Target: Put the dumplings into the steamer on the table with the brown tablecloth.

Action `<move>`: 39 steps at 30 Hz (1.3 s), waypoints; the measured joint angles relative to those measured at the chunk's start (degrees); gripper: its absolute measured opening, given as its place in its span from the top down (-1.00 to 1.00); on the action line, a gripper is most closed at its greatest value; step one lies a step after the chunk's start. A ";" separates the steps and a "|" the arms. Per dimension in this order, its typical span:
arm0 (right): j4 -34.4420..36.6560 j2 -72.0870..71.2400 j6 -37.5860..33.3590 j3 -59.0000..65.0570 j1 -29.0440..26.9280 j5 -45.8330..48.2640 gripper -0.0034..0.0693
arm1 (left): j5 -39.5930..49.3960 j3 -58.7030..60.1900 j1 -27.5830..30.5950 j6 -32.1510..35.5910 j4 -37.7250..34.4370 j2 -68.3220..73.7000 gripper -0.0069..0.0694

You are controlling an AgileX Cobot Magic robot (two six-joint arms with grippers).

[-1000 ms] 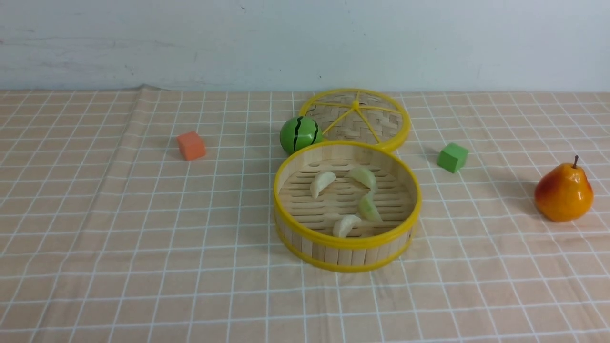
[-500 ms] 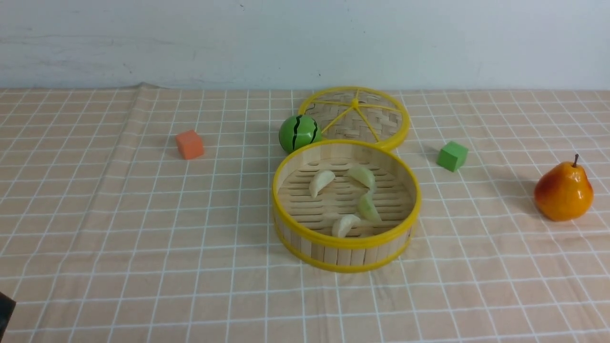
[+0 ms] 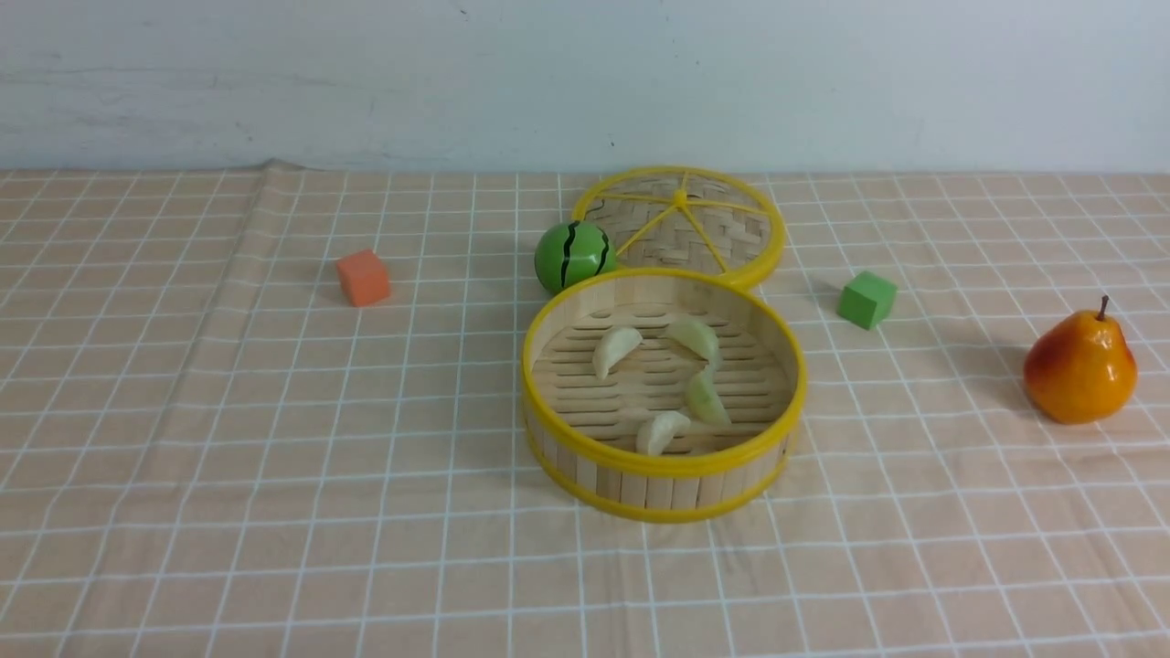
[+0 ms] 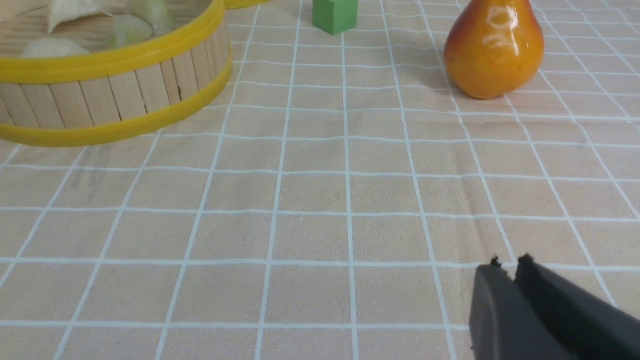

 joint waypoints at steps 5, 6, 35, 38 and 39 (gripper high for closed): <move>0.00 0.00 0.00 0.00 0.00 0.00 0.72 | 0.99 0.00 0.00 0.80 0.00 0.00 0.86; 0.00 0.00 0.00 0.00 0.00 0.00 0.72 | 0.99 0.00 0.00 0.78 0.00 0.00 0.86; 0.00 0.00 0.00 0.00 0.00 0.00 0.59 | 1.00 0.00 0.00 0.86 0.00 0.00 0.86; 0.00 0.00 0.00 0.00 0.00 0.00 0.58 | 1.00 0.00 0.00 0.85 0.00 0.00 0.86; 0.00 0.00 0.00 0.00 0.00 0.00 0.58 | 1.00 0.00 0.00 0.85 0.00 0.00 0.86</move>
